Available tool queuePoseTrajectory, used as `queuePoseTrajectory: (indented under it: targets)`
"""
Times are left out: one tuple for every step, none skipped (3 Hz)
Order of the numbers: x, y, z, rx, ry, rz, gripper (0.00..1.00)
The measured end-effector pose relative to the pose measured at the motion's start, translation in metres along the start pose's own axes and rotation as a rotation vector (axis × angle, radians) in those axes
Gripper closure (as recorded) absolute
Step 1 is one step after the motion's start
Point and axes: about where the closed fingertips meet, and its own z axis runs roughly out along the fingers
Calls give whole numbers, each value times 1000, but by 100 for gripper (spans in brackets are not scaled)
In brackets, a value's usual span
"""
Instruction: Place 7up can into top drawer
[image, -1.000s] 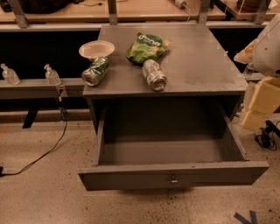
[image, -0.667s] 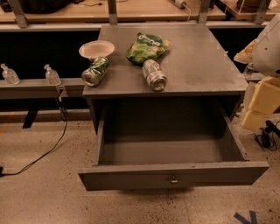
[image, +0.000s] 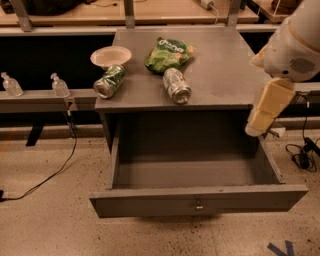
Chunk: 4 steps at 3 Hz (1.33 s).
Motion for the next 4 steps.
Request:
queuePoseTrajectory:
  targets:
    - [-25, -49, 40, -18, -58, 11, 0]
    - [-51, -95, 67, -18, -130, 57, 0]
    - [-66, -126, 90, -6, -173, 163, 0]
    - [-80, -153, 123, 10, -148, 376, 0]
